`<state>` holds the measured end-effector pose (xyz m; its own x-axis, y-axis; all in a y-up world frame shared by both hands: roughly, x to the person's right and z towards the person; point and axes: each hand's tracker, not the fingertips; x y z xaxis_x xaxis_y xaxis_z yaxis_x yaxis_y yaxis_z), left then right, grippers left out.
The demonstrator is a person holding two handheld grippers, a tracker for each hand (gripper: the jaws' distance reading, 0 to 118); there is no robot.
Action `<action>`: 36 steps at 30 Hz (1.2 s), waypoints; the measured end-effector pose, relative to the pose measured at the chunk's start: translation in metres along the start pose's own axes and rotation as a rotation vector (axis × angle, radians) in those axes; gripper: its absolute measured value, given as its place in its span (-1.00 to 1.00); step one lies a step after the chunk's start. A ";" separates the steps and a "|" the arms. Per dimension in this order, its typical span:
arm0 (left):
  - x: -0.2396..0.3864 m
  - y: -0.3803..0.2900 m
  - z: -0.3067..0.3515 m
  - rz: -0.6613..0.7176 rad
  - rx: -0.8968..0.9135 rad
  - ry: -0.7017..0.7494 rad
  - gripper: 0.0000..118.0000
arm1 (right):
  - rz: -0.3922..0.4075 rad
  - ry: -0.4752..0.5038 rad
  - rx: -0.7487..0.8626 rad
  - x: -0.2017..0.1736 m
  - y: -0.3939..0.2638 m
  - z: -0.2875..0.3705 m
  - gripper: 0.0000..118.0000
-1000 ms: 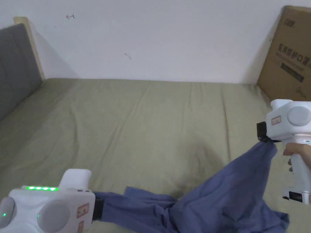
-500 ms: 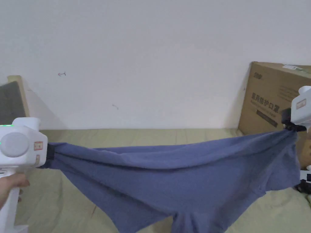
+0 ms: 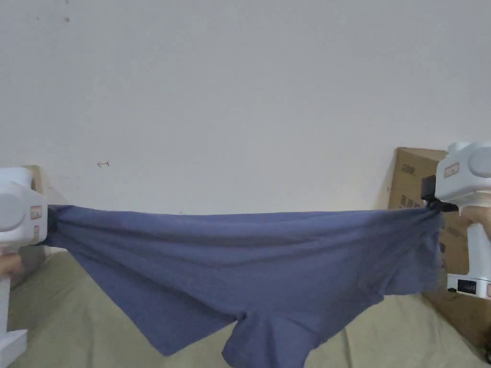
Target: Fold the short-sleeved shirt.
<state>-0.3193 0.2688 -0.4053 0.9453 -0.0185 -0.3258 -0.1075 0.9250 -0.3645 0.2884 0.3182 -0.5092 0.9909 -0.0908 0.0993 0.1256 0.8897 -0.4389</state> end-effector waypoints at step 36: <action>-0.043 -0.359 0.044 -0.037 -0.522 -0.029 0.86 | 0.065 -0.063 -0.539 0.056 -0.369 -0.038 0.09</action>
<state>-0.3080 -0.0460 -0.2218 0.9587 -0.0302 -0.2830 -0.2061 0.6118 -0.7637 0.2996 -0.0326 -0.3754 0.9947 -0.0015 0.1029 0.0877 0.5359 -0.8397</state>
